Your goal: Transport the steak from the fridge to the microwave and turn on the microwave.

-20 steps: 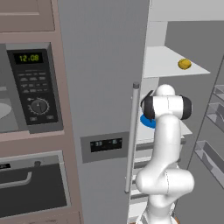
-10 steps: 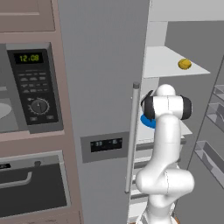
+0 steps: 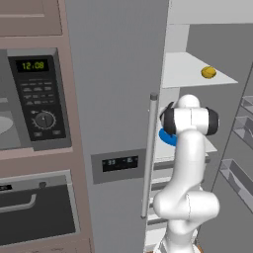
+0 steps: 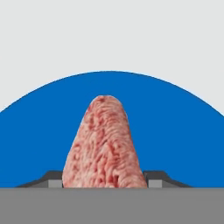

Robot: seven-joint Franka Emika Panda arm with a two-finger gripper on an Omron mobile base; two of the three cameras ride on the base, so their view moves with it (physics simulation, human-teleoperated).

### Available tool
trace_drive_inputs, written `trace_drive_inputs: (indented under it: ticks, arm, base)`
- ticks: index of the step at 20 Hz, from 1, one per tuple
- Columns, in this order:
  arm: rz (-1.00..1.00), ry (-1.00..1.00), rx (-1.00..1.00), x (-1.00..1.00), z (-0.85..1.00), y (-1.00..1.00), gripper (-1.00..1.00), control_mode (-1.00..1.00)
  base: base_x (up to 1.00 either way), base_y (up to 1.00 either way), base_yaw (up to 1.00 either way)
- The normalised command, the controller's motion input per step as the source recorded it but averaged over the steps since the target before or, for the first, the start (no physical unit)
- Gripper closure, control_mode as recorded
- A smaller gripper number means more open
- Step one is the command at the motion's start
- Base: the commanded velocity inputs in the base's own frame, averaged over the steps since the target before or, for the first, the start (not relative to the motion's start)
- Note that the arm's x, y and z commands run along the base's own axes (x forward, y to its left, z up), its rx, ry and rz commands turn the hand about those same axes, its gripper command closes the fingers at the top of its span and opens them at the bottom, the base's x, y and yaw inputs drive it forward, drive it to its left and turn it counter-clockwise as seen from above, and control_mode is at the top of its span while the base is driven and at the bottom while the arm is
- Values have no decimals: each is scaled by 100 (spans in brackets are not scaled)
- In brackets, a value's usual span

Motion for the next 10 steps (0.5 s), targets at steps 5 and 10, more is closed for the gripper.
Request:
trace_drive_inputs:
  ticks: [5,10]
  arm:
    - [0,0,0,-39,17,0,100,-100]
    - [0,-2,0,-40,31,9,100,-100]
  base:
    - [0,0,0]
    - [0,0,0]
